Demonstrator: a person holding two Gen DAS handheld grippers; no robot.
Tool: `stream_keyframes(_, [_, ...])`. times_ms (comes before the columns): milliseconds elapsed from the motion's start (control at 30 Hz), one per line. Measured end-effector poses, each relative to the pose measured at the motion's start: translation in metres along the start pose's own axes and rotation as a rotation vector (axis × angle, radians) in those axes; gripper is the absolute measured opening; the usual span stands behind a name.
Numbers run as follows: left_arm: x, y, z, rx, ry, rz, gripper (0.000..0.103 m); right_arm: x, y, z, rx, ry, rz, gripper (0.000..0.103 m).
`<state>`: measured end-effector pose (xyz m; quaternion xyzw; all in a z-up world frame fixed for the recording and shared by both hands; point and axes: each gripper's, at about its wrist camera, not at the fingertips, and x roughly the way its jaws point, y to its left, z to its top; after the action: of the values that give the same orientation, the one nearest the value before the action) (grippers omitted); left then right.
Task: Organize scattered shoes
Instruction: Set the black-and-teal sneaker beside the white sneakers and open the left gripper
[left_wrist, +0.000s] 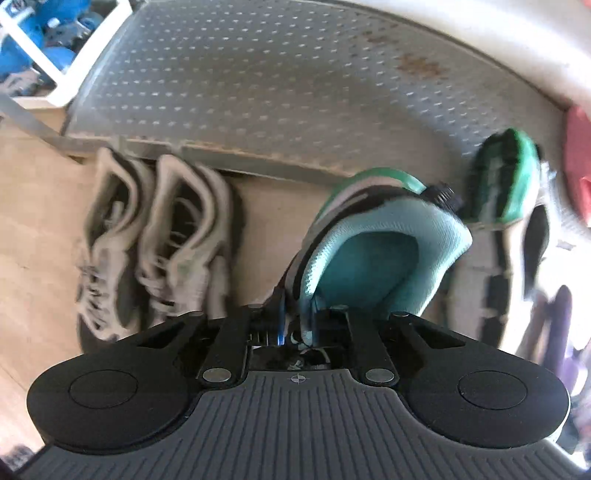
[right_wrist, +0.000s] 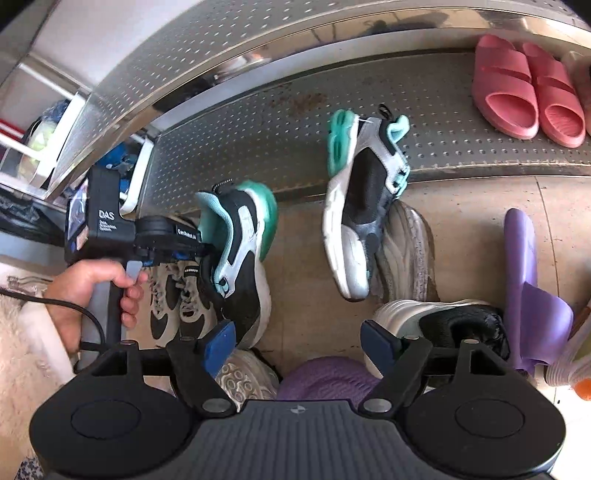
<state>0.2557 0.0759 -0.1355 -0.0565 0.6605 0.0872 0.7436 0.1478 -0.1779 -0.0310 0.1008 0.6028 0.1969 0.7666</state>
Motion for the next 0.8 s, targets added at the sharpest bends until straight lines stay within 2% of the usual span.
stream_keyframes(33, [0.0,0.002,-0.001,0.002,0.007,0.015,0.054,0.001,0.001,-0.001,-0.006,0.005,-0.003,0.077])
stream_keyframes(67, [0.0,0.003,-0.002,0.004,0.015,0.03,0.075,0.002,0.002,-0.001,-0.009,0.008,-0.007,0.078])
stream_keyframes(100, [0.0,0.005,-0.003,0.006,0.022,0.045,0.08,0.004,0.002,-0.002,-0.016,0.014,-0.018,0.079])
stream_keyframes(200, [-0.001,0.009,-0.006,0.012,0.045,0.09,0.078,0.007,0.002,-0.001,-0.021,0.023,-0.047,0.08])
stream_keyframes(300, [-0.002,0.014,-0.008,0.02,0.065,0.136,0.081,0.009,0.003,0.0,-0.016,0.023,-0.049,0.08])
stream_keyframes(400, [-0.024,0.016,-0.01,0.162,-0.014,0.187,0.081,0.008,0.006,-0.002,-0.021,0.003,-0.018,0.079])
stream_keyframes(467, [-0.048,0.025,-0.015,0.16,0.005,0.149,0.081,0.006,0.009,-0.004,-0.049,-0.037,0.028,0.078])
stream_keyframes(533, [-0.083,0.029,-0.023,0.174,0.003,0.07,0.083,0.007,0.014,-0.005,-0.087,-0.076,0.064,0.074])
stream_keyframes(600, [-0.103,0.027,-0.024,0.207,-0.02,0.048,0.091,0.015,0.017,-0.004,-0.076,-0.09,0.082,0.071])
stream_keyframes(700, [-0.133,0.028,-0.033,0.3,-0.151,0.062,0.093,0.041,0.026,0.007,-0.023,-0.103,0.095,0.066])
stream_keyframes(767, [-0.129,0.039,-0.035,0.27,-0.185,0.073,0.093,0.071,0.032,0.019,0.027,-0.101,0.08,0.065])
stream_keyframes(800, [-0.123,0.046,-0.035,0.255,-0.173,0.067,0.092,0.087,0.034,0.025,0.071,-0.09,0.072,0.065])
